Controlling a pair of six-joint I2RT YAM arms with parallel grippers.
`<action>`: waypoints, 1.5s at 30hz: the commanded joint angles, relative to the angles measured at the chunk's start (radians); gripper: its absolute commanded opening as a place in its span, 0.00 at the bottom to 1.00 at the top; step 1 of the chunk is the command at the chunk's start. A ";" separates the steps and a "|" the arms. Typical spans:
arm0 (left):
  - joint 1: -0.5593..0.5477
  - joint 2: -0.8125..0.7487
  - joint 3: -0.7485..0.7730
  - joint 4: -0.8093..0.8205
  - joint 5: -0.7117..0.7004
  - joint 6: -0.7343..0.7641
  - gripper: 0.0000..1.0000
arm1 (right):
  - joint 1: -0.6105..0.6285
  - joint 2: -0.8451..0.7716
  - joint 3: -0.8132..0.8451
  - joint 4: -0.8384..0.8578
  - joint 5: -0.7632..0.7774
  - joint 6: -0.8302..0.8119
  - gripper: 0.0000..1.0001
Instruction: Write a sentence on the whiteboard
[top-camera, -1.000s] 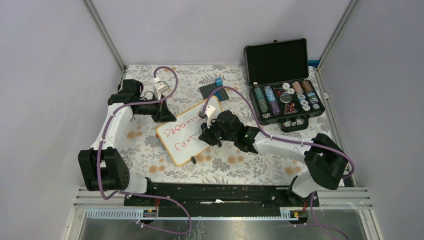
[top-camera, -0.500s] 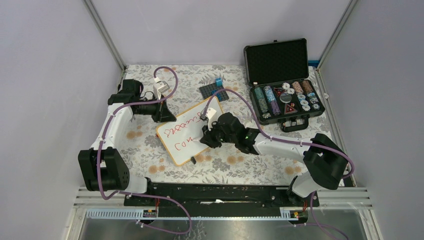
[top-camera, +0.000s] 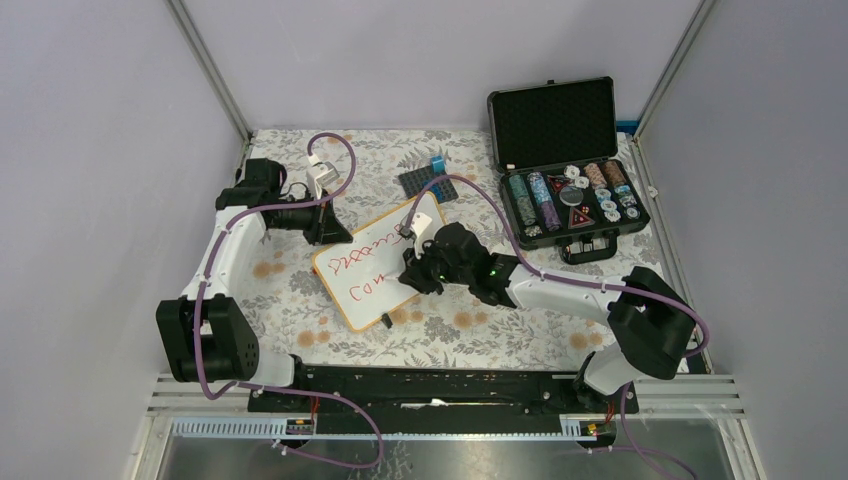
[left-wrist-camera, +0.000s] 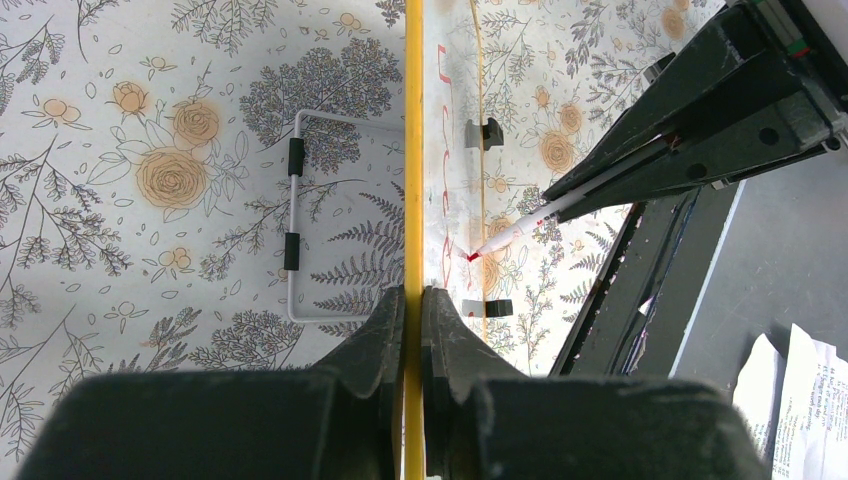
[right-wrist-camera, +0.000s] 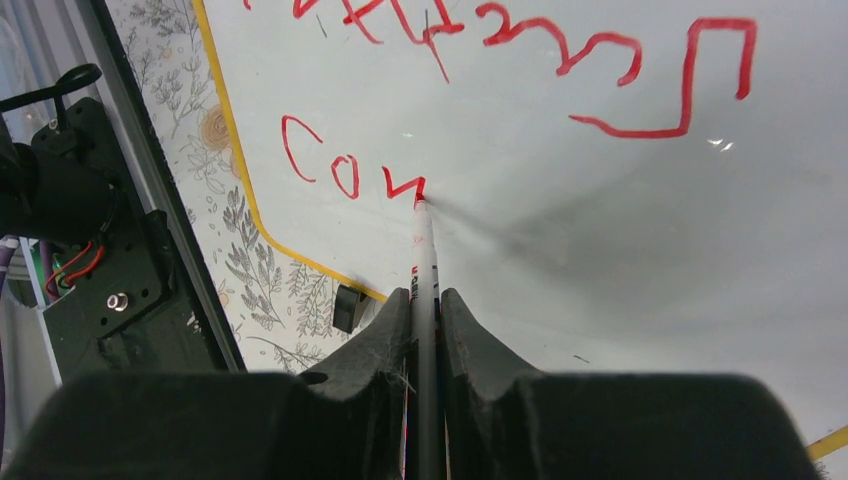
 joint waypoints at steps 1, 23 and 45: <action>-0.014 -0.023 -0.012 0.006 -0.003 0.027 0.00 | -0.016 -0.002 0.060 0.029 0.056 -0.018 0.00; -0.014 -0.020 -0.005 0.004 -0.002 0.024 0.00 | -0.019 -0.041 0.001 0.006 0.101 -0.015 0.00; -0.015 -0.020 -0.007 0.004 -0.003 0.024 0.00 | 0.003 -0.134 -0.057 0.038 0.039 -0.013 0.00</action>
